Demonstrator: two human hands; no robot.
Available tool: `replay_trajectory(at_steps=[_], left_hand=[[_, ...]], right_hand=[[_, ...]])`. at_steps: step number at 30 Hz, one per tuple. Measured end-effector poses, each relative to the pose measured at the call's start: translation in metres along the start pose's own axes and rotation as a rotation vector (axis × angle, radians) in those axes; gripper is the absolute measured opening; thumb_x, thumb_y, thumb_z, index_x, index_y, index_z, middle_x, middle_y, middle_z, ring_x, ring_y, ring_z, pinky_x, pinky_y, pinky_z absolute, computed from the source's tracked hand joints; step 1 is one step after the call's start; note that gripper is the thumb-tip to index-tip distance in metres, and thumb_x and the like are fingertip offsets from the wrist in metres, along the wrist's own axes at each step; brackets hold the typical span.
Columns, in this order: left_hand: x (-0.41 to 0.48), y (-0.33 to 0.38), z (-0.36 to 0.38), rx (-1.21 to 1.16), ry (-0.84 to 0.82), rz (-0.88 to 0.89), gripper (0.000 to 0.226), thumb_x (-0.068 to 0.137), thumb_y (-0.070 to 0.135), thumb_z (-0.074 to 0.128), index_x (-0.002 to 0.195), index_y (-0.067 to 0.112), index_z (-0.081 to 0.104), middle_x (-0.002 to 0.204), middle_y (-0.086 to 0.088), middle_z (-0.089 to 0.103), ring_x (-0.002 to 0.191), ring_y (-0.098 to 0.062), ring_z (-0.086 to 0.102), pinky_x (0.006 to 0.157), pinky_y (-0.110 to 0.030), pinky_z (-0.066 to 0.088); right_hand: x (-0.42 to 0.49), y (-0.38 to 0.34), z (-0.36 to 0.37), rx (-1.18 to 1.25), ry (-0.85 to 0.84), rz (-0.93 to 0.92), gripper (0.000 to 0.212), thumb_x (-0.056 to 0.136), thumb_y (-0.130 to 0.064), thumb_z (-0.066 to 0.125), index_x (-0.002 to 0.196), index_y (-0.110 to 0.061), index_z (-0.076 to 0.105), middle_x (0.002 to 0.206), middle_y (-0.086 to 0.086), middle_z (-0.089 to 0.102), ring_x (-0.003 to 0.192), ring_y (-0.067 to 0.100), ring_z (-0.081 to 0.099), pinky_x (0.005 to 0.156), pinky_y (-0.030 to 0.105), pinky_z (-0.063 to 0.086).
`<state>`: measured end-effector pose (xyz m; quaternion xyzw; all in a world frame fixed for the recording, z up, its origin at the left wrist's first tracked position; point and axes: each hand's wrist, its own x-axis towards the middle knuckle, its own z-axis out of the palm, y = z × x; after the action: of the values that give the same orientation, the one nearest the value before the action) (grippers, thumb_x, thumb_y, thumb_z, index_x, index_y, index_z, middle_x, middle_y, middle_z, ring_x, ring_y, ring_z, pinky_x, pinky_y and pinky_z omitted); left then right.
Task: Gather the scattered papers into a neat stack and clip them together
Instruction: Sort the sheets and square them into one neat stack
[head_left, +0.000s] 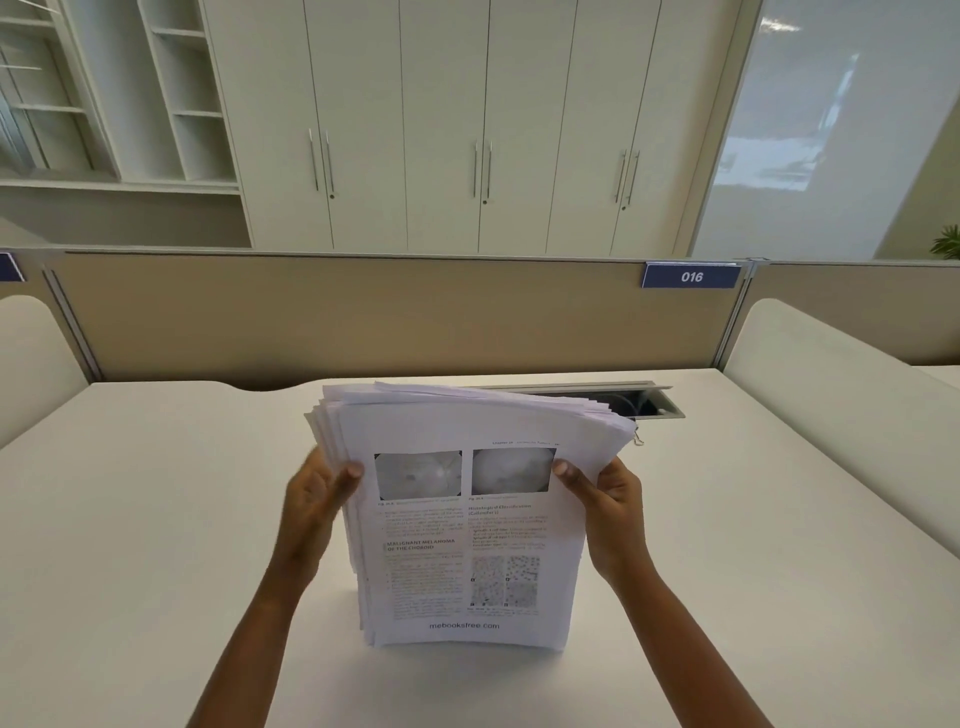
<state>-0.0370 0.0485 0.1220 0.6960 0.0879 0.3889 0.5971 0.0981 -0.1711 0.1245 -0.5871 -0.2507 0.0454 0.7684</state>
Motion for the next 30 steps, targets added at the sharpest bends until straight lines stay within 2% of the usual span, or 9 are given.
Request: replay_trajectory(at_steps=[3, 8, 10, 13, 16, 20, 24, 27, 30], left_hand=[[-0.009, -0.01, 0.012, -0.008, 0.005, -0.138, 0.089, 0.027, 0.083, 0.066, 0.089, 0.02, 0.06, 0.083, 0.002, 0.066, 0.07, -0.011, 0.067, 0.053, -0.015, 0.054], [-0.009, -0.014, 0.024, 0.002, 0.181, -0.174, 0.085, 0.022, 0.089, 0.058, 0.073, 0.021, 0.057, 0.069, -0.001, 0.06, 0.064, -0.018, 0.06, 0.051, -0.02, 0.051], [-0.008, -0.011, 0.028, 0.005, 0.227, -0.154, 0.075, 0.032, 0.085, 0.06, 0.07, 0.021, 0.056, 0.067, 0.0, 0.06, 0.062, -0.021, 0.059, 0.049, -0.018, 0.05], [-0.005, -0.003, 0.036, -0.031, 0.297, -0.12, 0.034, 0.068, 0.055, 0.068, 0.068, 0.023, 0.056, 0.052, 0.014, 0.062, 0.061, -0.015, 0.061, 0.045, -0.014, 0.048], [-0.004, 0.005, 0.05, -0.02, 0.324, -0.063, 0.053, 0.053, 0.075, 0.061, 0.067, 0.024, 0.056, 0.052, 0.023, 0.063, 0.053, 0.002, 0.062, 0.045, -0.011, 0.048], [-0.012, -0.006, 0.061, -0.049, 0.301, -0.115, 0.059, 0.048, 0.079, 0.058, 0.071, 0.025, 0.058, 0.055, 0.013, 0.064, 0.06, -0.011, 0.061, 0.045, -0.009, 0.046], [-0.024, -0.035, 0.049, 0.097, 0.098, -0.201, 0.101, 0.027, 0.095, 0.047, 0.096, 0.021, 0.056, 0.083, 0.009, 0.061, 0.077, -0.008, 0.059, 0.056, -0.01, 0.046], [-0.031, -0.047, 0.044, 0.072, -0.022, -0.287, 0.097, 0.019, 0.09, 0.058, 0.093, 0.026, 0.058, 0.089, 0.008, 0.064, 0.082, -0.013, 0.061, 0.052, -0.012, 0.052], [-0.032, -0.048, 0.047, 0.015, 0.019, -0.317, 0.089, 0.016, 0.086, 0.063, 0.085, 0.031, 0.059, 0.085, 0.008, 0.065, 0.08, -0.011, 0.061, 0.05, -0.009, 0.051]], right_hand=[[0.003, -0.001, 0.004, 0.025, -0.048, -0.007, 0.019, 0.085, -0.005, 0.054, 0.091, -0.021, 0.061, 0.076, -0.011, 0.071, 0.067, 0.008, 0.068, 0.057, 0.021, 0.056], [0.009, 0.0, 0.006, -0.036, -0.174, 0.07, 0.033, 0.071, -0.019, 0.071, 0.098, -0.028, 0.055, 0.09, -0.006, 0.065, 0.08, 0.013, 0.067, 0.067, 0.028, 0.059], [0.006, 0.008, 0.002, -0.061, -0.226, 0.145, 0.039, 0.073, -0.013, 0.073, 0.102, -0.029, 0.053, 0.096, -0.003, 0.065, 0.088, 0.018, 0.066, 0.073, 0.032, 0.059], [-0.001, 0.024, -0.002, -0.208, -0.2, 0.165, 0.027, 0.081, -0.005, 0.064, 0.095, -0.027, 0.056, 0.099, 0.001, 0.065, 0.087, 0.023, 0.064, 0.072, 0.025, 0.057], [-0.005, 0.038, 0.0, -0.243, -0.029, 0.087, 0.021, 0.084, -0.005, 0.061, 0.089, -0.025, 0.06, 0.091, -0.002, 0.066, 0.078, 0.018, 0.064, 0.064, 0.017, 0.055], [-0.011, 0.052, 0.002, -0.215, 0.063, 0.068, 0.022, 0.084, -0.005, 0.061, 0.087, -0.027, 0.061, 0.085, -0.009, 0.066, 0.076, 0.009, 0.064, 0.058, 0.01, 0.053], [-0.013, 0.06, -0.015, -0.151, 0.058, 0.161, 0.026, 0.081, -0.01, 0.066, 0.099, -0.027, 0.057, 0.098, -0.003, 0.068, 0.086, 0.011, 0.067, 0.064, 0.017, 0.056], [-0.013, 0.062, -0.02, -0.112, 0.04, 0.186, 0.037, 0.079, -0.024, 0.07, 0.109, -0.026, 0.05, 0.102, 0.0, 0.069, 0.092, 0.015, 0.067, 0.072, 0.025, 0.057], [-0.017, 0.066, -0.011, -0.163, -0.006, 0.154, 0.043, 0.074, -0.026, 0.073, 0.108, -0.029, 0.047, 0.106, -0.008, 0.062, 0.098, 0.007, 0.061, 0.07, 0.015, 0.054]])
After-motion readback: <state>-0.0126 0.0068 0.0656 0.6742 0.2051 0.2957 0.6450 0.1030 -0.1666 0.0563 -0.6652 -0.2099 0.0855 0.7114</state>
